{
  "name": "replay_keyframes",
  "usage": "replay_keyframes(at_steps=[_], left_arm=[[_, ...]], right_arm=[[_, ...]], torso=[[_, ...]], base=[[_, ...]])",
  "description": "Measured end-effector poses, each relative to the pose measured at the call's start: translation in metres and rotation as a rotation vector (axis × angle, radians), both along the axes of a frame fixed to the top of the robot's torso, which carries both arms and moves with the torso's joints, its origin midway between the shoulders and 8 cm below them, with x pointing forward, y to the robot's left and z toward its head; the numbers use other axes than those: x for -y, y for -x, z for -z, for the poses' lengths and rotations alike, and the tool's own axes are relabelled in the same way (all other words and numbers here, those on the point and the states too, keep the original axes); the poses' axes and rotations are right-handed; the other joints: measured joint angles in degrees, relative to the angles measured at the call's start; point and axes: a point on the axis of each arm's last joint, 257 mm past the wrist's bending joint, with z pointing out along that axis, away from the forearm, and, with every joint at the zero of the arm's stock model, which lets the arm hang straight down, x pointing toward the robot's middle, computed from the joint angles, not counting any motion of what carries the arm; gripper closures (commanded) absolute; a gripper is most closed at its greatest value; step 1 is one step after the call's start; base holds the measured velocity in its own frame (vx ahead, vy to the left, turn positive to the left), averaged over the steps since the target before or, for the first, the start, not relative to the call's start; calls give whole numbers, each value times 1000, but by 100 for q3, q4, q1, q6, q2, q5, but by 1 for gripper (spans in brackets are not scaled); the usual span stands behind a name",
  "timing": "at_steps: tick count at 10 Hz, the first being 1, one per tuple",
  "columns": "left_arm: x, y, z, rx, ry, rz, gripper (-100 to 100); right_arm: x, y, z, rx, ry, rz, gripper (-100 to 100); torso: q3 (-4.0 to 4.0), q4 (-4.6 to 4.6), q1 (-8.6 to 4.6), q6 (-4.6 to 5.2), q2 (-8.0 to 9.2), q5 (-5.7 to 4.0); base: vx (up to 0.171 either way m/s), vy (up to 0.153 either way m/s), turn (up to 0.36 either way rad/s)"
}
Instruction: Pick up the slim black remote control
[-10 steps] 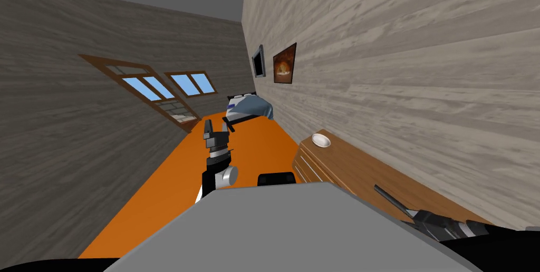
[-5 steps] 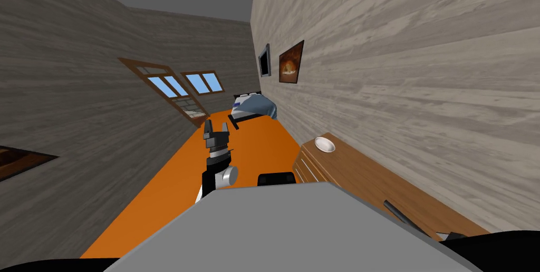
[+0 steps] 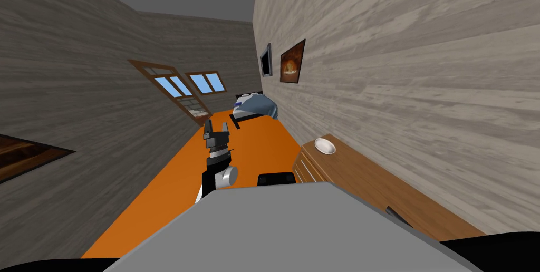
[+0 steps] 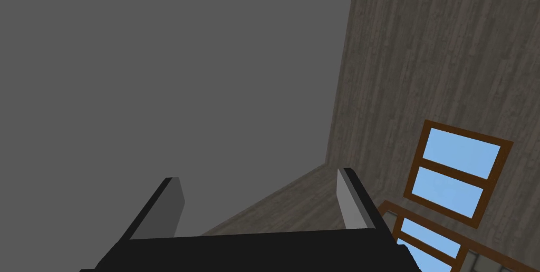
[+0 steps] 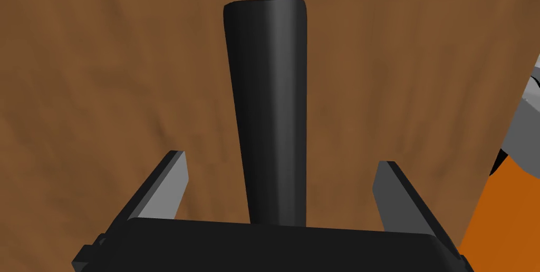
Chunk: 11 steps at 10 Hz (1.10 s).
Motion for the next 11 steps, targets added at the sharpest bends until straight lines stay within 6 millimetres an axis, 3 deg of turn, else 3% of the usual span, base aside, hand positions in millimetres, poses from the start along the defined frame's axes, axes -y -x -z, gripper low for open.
replay_keyframes(at_steps=[1, 4, 5, 9, 10, 11], left_arm=[[0, 0, 0, 0, 0, 0, 0], [0, 0, 0, 0, 0, 0, 0], [0, 0, 0, 0, 0, 0, 0], [0, 0, 0, 0, 0, 0, 0], [0, 0, 0, 0, 0, 0, 0], [0, 0, 0, 0, 0, 0, 0]], right_arm=[[0, 0, 0, 0, 0, 0, -100], [-11, 9, 19, 3, 1, 15, -100], [-11, 9, 19, 3, 2, 14, 100], [-11, 9, 19, 3, 3, 12, 100], [-11, 9, 19, 3, 3, 12, 0], [-11, 9, 19, 3, 3, 12, 100]], torso=[[0, 0, 6, 0, 1, 2], [1, 1, -4, -1, 2, -1], [1, 0, 2, 0, 2, 1], [1, 0, 9, 4, 1, 0], [1, 0, 9, 5, 1, 1], [1, 0, 10, 5, 1, 1]], base=[[-4, -21, 52], [-2, -26, 50], [0, 0, 0], [0, 0, 0], [0, 0, 0], [4, 23, -100]])
